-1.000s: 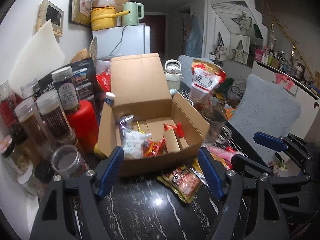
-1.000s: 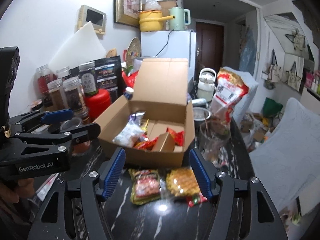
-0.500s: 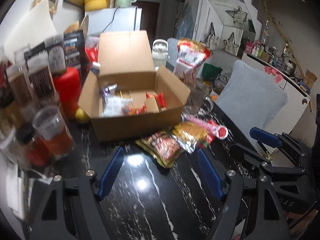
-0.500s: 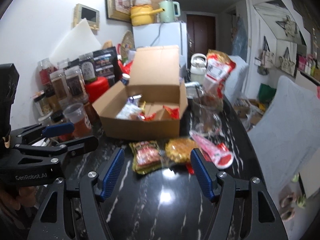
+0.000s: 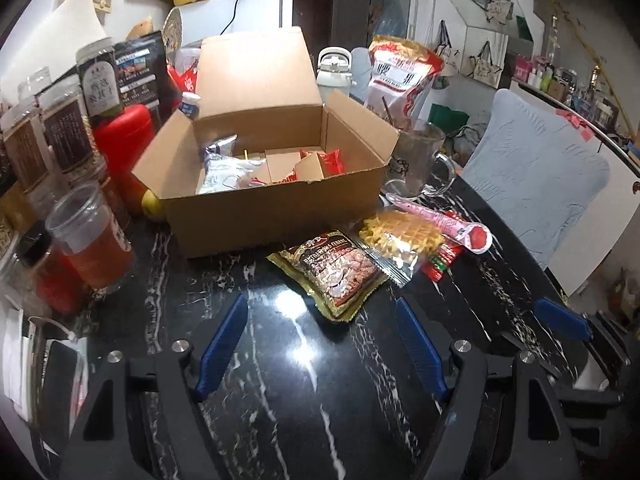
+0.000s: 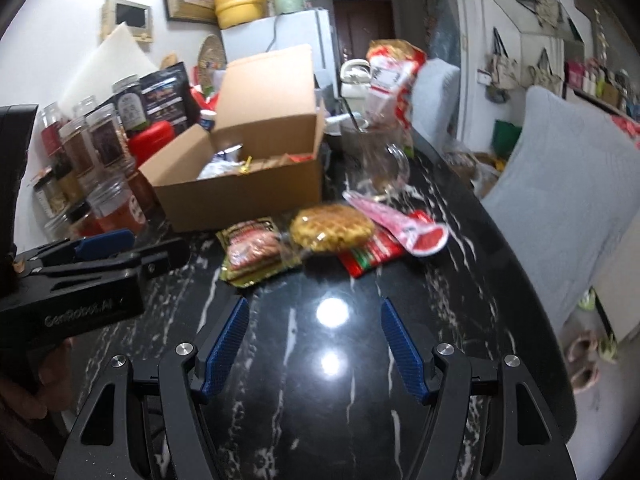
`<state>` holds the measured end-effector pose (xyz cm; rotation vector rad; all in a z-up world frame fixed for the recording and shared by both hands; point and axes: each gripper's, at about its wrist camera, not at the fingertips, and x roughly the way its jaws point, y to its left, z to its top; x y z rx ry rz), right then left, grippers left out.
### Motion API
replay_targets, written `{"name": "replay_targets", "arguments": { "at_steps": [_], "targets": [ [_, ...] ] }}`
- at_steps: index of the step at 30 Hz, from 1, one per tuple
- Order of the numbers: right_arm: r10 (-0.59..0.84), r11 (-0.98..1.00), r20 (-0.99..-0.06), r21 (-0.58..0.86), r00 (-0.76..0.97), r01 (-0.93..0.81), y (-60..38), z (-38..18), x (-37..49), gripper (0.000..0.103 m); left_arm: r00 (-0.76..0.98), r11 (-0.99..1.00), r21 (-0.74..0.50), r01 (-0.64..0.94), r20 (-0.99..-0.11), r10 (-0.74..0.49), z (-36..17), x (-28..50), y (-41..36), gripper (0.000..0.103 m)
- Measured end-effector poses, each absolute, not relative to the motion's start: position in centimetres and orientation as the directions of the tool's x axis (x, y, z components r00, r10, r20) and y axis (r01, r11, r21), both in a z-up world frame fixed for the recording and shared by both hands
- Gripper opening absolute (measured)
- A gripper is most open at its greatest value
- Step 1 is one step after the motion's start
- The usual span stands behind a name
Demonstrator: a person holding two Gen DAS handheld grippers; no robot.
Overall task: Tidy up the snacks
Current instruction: 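Withdraw both tools from the box back toward the remaining table snacks, then grasp the cereal packet with the left tool while the right tool grasps the pink pouch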
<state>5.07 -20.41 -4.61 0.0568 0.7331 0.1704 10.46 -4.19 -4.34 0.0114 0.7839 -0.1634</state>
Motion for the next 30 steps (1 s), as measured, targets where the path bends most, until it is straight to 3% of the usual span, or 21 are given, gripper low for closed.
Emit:
{"name": "replay_targets", "arguments": {
  "at_steps": [16,21,26,30],
  "targets": [
    [0.179,0.984,-0.695,0.108,0.697,-0.144,-24.4,-6.8,11.6,0.069,0.609,0.998,-0.055,0.017,-0.791,-0.054,-8.2,19.5,-6.4,0.076],
    [0.162,0.986,-0.701,0.083,0.695,-0.146,-25.6,-6.9,14.1,0.077,0.58,1.0,0.012,-0.027,-0.814,0.025,-9.3,21.5,-7.2,0.076],
    [0.204,0.977,-0.711,0.11,0.673,-0.181,-27.5,-7.4,17.3,0.08,0.565,0.998,-0.05,-0.041,-0.825,-0.018,-10.1,22.5,-6.7,0.076],
    [0.227,0.972,-0.746,0.133,0.626,-0.193,-28.5,-8.3,20.4,0.08,0.56,0.999,-0.025,-0.031,-0.828,-0.003,-10.2,22.6,-6.8,0.076]
  ]
}}
